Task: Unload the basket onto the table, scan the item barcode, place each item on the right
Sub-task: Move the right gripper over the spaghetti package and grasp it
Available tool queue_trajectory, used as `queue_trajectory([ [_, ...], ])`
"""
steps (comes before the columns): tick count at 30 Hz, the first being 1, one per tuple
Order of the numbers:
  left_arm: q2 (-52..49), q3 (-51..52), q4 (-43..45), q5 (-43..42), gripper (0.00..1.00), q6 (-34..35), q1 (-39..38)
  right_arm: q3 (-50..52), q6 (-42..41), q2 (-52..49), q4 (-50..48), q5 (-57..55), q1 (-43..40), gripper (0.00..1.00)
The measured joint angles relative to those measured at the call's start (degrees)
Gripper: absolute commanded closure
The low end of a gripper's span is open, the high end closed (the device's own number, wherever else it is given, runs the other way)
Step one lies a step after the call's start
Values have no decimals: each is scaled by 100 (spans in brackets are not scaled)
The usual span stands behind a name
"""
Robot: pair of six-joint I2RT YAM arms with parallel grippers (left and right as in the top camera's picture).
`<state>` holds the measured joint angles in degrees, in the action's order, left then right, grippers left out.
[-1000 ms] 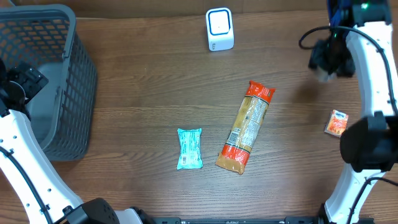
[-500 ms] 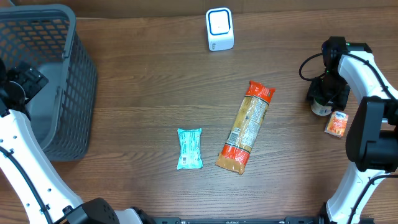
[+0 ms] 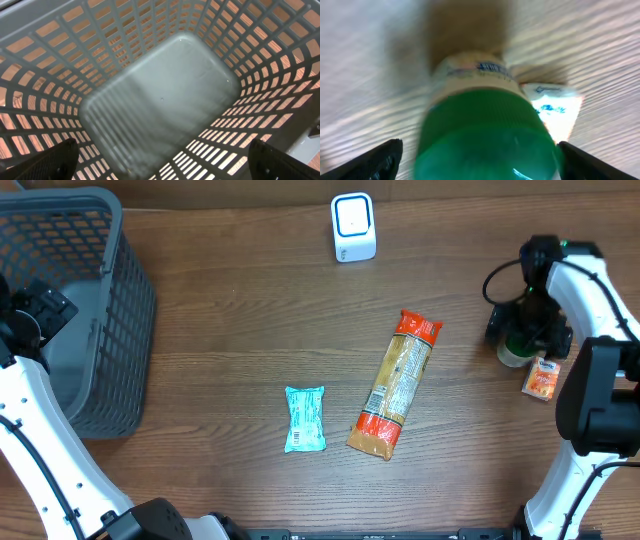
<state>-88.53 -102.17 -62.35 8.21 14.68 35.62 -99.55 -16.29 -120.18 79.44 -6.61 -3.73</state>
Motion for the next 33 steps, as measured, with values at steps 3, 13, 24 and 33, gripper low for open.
queue_trajectory([
  [3,0,0,0,2,0,0,0,-909,-2,39,564,37,2,0],
  [13,0,0,0,0,0,0,0,-2079,396,678,1543,1005,507,0],
  [24,0,0,0,2,0,0,0,-815,227,678,697,1445,1587,0],
  [33,0,0,0,2,0,-2,0,898,-251,675,-654,2085,1808,0],
])
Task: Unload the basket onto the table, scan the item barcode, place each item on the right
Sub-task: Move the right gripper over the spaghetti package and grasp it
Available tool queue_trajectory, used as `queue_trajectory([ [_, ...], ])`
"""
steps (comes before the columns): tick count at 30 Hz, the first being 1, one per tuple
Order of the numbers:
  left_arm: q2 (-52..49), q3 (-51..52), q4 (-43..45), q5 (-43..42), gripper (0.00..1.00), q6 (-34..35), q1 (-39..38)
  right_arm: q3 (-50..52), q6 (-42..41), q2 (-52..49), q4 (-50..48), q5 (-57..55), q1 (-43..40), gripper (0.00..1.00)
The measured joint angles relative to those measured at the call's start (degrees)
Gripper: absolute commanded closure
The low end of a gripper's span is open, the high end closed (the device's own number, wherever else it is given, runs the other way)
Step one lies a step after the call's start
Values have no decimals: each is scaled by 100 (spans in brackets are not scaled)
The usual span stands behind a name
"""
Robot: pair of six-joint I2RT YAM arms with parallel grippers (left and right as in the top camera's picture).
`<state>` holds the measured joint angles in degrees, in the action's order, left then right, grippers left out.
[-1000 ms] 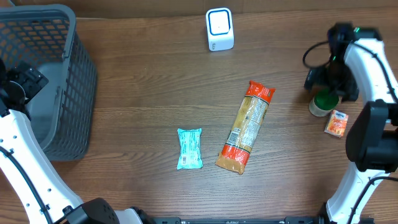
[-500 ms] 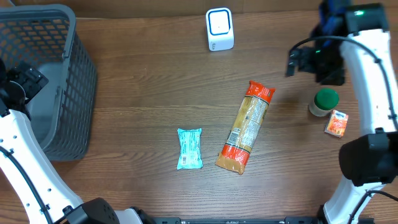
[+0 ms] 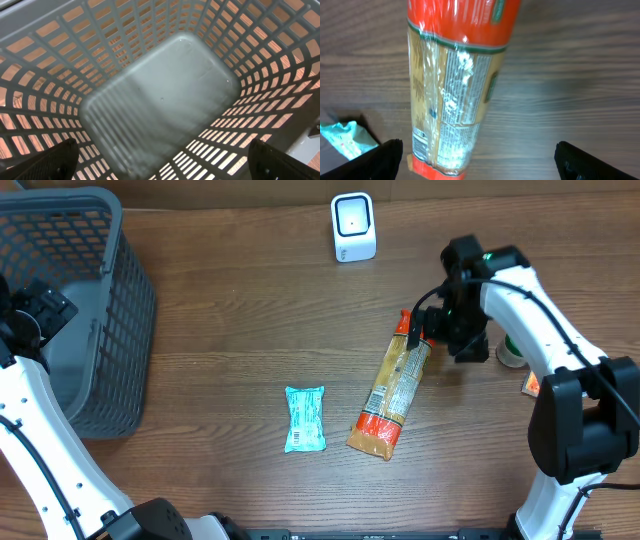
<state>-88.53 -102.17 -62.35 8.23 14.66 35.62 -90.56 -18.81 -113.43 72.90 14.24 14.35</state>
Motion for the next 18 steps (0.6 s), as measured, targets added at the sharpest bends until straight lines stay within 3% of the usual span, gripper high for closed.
queue_trajectory([
  [10,0,0,-2,-2,0,2,0,1263,-284,0,-1058,699,170,0],
  [18,0,0,0,-2,0,2,0,1582,-664,0,-1718,804,258,0],
])
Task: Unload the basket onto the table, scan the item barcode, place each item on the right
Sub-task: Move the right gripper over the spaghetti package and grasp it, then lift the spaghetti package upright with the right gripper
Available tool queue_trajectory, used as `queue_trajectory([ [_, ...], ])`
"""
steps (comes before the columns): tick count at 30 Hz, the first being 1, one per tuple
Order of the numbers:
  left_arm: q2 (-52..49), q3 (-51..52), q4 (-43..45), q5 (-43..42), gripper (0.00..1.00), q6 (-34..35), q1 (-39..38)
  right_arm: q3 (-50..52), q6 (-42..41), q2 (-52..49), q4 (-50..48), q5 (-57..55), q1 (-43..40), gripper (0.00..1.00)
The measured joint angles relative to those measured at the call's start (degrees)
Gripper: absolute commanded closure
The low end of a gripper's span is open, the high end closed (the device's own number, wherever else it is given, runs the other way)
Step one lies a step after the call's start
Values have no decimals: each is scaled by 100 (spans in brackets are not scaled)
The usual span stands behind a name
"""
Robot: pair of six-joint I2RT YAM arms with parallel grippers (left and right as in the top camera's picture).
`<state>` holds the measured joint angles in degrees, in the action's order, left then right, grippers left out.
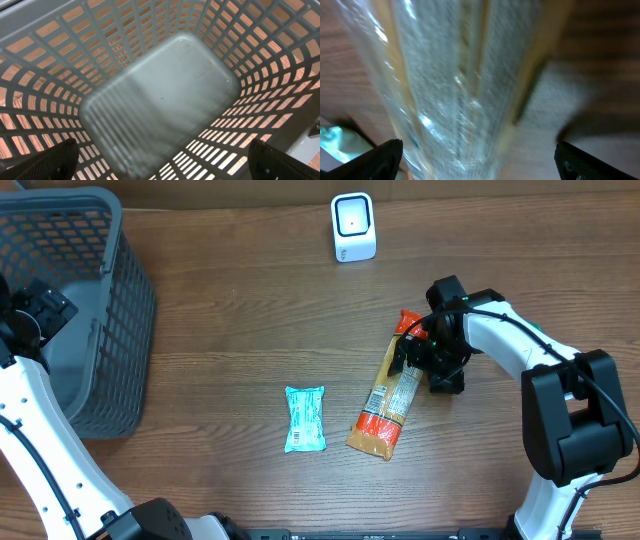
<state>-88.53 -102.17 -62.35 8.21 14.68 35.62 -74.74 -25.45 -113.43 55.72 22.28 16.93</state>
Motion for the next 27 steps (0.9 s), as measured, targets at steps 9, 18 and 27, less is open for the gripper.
queue_trajectory([
  [9,0,0,0,2,0,0,0,9,-577,0,-461,-39,11,0],
  [18,0,0,0,2,0,0,0,9,-743,0,-407,-238,11,0],
  [27,0,0,0,2,0,0,0,9,-820,0,-420,-321,85,2],
])
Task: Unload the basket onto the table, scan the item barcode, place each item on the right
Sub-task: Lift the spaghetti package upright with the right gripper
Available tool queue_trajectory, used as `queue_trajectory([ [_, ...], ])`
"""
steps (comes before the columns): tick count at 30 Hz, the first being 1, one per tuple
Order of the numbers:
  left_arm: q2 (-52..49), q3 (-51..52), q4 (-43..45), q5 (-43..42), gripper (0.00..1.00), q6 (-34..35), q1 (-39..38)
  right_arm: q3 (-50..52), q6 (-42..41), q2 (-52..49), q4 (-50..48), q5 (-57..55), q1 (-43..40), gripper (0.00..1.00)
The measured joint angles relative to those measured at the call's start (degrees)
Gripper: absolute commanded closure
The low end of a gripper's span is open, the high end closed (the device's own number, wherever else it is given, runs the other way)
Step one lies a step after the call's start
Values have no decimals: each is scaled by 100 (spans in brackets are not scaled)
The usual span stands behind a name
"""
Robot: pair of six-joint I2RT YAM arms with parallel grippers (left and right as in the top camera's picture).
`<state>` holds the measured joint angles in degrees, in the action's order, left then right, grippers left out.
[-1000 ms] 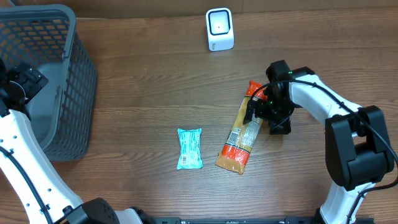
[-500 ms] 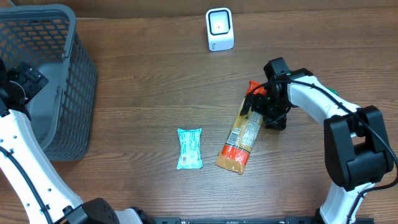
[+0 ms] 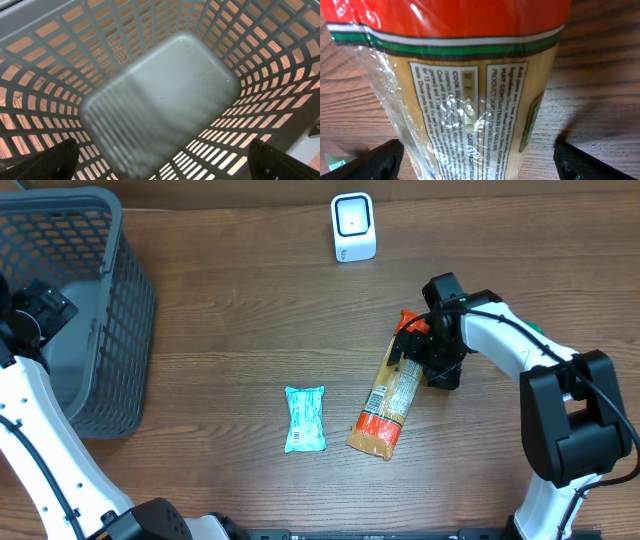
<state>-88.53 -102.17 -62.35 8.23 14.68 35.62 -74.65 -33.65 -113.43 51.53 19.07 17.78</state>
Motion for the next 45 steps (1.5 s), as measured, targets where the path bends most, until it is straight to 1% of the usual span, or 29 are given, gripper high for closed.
queue_trajectory([
  [5,0,0,0,0,0,0,0,131,-291,46,-374,-22,153,9],
  [8,0,0,0,-2,0,0,0,341,-479,157,-656,-20,197,20],
  [11,0,0,0,0,0,0,0,428,-581,195,-708,-44,195,27],
  [15,0,0,0,-2,0,0,0,450,-629,195,-702,-44,177,29],
  [18,0,0,0,0,0,0,0,459,-651,195,-719,-42,175,34],
  [20,0,0,0,-2,0,0,0,468,-656,195,-743,-37,175,44],
  [21,0,0,0,0,0,0,0,479,-658,195,-780,-26,177,52],
  [22,0,0,0,-2,0,0,0,498,-643,192,-826,0,175,63],
  [24,0,0,0,0,0,0,0,514,-627,197,-909,72,175,81],
  [25,0,0,0,0,0,0,0,511,-680,240,-946,157,173,88],
  [26,0,0,-2,-2,0,0,0,509,-660,267,-979,197,173,91],
  [28,0,0,0,0,0,0,0,501,-654,286,-999,243,175,92],
  [29,0,0,0,-2,0,0,0,501,-612,286,-999,269,166,96],
  [36,0,0,0,0,0,0,0,468,-20,278,-911,529,26,96],
  [38,0,0,0,0,0,-2,0,400,223,280,-791,531,20,96],
  [41,0,0,0,-2,0,0,0,306,804,361,-595,520,20,96],
  [43,0,0,0,0,0,0,0,240,1311,562,-442,490,22,96],
  [45,0,0,0,0,0,0,0,201,1644,852,-387,470,20,96],
])
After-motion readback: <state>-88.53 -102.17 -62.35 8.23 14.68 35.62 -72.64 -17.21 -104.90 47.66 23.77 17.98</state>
